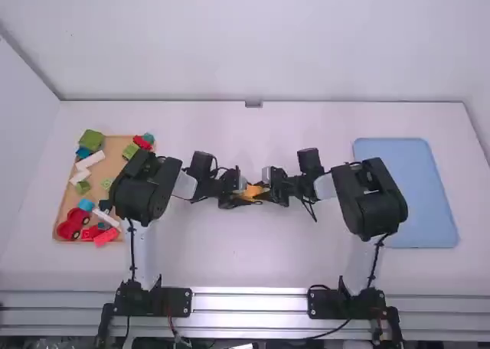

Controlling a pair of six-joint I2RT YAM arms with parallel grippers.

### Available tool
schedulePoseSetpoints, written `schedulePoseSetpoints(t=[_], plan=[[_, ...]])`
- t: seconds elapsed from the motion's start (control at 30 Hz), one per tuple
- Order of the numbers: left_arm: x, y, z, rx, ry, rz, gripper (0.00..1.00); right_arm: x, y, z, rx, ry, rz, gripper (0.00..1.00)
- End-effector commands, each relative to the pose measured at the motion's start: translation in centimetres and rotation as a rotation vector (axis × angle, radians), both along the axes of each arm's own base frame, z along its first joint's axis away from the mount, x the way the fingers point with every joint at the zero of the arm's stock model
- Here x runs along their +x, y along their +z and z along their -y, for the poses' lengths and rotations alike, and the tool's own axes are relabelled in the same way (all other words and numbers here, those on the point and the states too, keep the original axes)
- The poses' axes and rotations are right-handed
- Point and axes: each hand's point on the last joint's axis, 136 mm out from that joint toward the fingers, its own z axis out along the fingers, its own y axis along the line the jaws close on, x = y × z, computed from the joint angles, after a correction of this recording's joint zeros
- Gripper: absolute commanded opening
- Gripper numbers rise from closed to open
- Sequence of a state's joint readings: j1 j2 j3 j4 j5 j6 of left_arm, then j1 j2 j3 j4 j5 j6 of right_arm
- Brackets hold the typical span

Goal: Assemble lego blocks to make yellow taxi

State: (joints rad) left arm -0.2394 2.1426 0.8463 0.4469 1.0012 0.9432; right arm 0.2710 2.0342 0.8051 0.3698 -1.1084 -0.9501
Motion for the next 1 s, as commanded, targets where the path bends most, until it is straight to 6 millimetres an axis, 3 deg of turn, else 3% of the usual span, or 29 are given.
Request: schedulePoseSetpoints(t=[0.0,0.4,0.67,0.97], plan=[[-1.5,-3.9,-1.4,0.134,0.065,-0.094,0.18,0.4,-0.6,0.0,0.006,-0.021,-0.058,0.09],[-1.4,-3.9,-1.4,0.134,0.065,-0.094,0.17,1.1,-2.7,0.8,-0.069,-0.102,-0.121,0.09],[-1.4,-3.9,-1.4,0.135,0.065,-0.094,0.17,1.6,-2.6,1.5,-0.067,-0.119,-0.111,0.1],[-1.4,-3.9,-1.4,0.134,0.065,-0.093,0.18,-0.3,-3.1,-0.5,-0.114,-0.022,-0.102,0.1]])
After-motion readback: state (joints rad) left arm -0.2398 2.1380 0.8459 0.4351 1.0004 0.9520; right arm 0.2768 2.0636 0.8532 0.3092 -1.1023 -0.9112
